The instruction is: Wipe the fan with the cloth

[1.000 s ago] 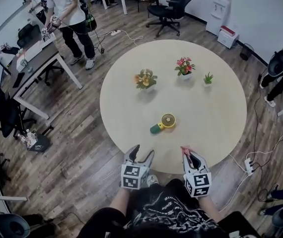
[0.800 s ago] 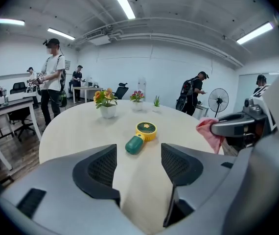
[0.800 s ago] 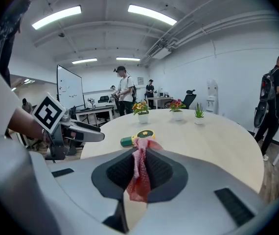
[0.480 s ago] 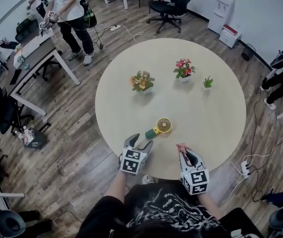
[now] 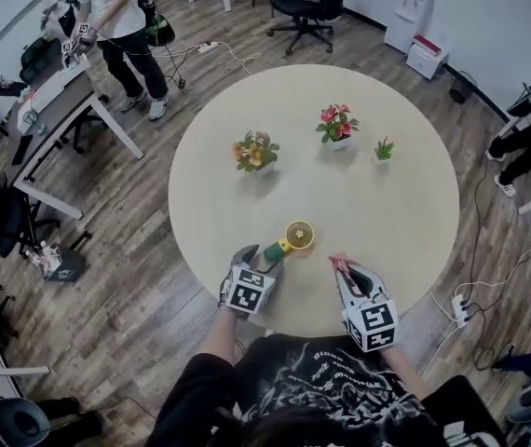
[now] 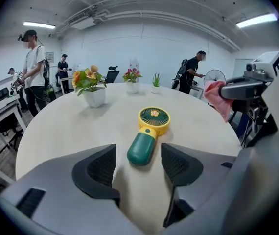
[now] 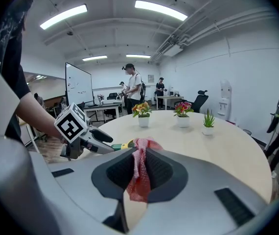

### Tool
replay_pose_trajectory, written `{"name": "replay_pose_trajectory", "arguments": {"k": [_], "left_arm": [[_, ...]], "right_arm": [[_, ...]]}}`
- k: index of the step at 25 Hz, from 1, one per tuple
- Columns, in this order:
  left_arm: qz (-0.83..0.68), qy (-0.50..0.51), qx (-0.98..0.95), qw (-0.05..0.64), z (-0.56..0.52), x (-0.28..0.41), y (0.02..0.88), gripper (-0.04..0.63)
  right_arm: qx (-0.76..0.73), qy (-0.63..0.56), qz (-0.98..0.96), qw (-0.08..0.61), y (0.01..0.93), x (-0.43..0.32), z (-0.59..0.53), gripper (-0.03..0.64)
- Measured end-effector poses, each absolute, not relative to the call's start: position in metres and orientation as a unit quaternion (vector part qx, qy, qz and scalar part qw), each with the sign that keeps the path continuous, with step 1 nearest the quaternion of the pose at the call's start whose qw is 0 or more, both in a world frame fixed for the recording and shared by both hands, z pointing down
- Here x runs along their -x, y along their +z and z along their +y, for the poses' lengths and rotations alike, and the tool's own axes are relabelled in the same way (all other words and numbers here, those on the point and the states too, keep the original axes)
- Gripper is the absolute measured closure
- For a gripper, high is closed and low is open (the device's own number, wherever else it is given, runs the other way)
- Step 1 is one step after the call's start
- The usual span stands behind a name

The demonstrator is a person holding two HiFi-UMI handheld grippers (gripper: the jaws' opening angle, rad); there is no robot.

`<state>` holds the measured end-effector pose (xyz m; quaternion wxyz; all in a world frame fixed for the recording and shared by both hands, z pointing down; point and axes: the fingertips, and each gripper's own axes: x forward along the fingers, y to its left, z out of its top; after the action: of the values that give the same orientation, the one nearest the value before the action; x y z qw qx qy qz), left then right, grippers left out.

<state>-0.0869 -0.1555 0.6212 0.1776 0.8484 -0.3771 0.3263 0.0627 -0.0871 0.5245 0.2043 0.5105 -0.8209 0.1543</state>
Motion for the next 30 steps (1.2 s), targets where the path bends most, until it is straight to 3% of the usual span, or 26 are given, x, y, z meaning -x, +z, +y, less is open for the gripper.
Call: {"name": "replay_pose_trajectory", "arguments": {"k": [6,10,15,24,30], "left_arm": [[-0.332,0.373,-0.849,0.175,-0.160,0.081,0.645,0.305],[-0.337,0.365,-0.848,0.185,-0.167,0.077,0.650,0.371],[-0.328,0.385,-0.842,0.186,-0.167,0.075,0.648,0.394],[-0.325,0.370,-0.847,0.200,-0.133,0.057,0.647,0.407],[-0.321,0.370,-0.850,0.194,-0.113,0.048,0.649,0.410]], "right_arm": [[-0.507,0.152,-0.822,0.209,0.527,-0.071,-0.095,0.560],[-0.504,0.159,-0.823,0.207,0.527,-0.077,-0.100,0.560],[-0.487,0.175,-0.830,0.209,0.534,-0.075,-0.105,0.560],[-0.349,0.236,-0.889,0.180,0.532,-0.015,-0.109,0.561],[-0.218,0.282,-0.902,0.242,0.559,0.044,-0.107,0.565]]}}
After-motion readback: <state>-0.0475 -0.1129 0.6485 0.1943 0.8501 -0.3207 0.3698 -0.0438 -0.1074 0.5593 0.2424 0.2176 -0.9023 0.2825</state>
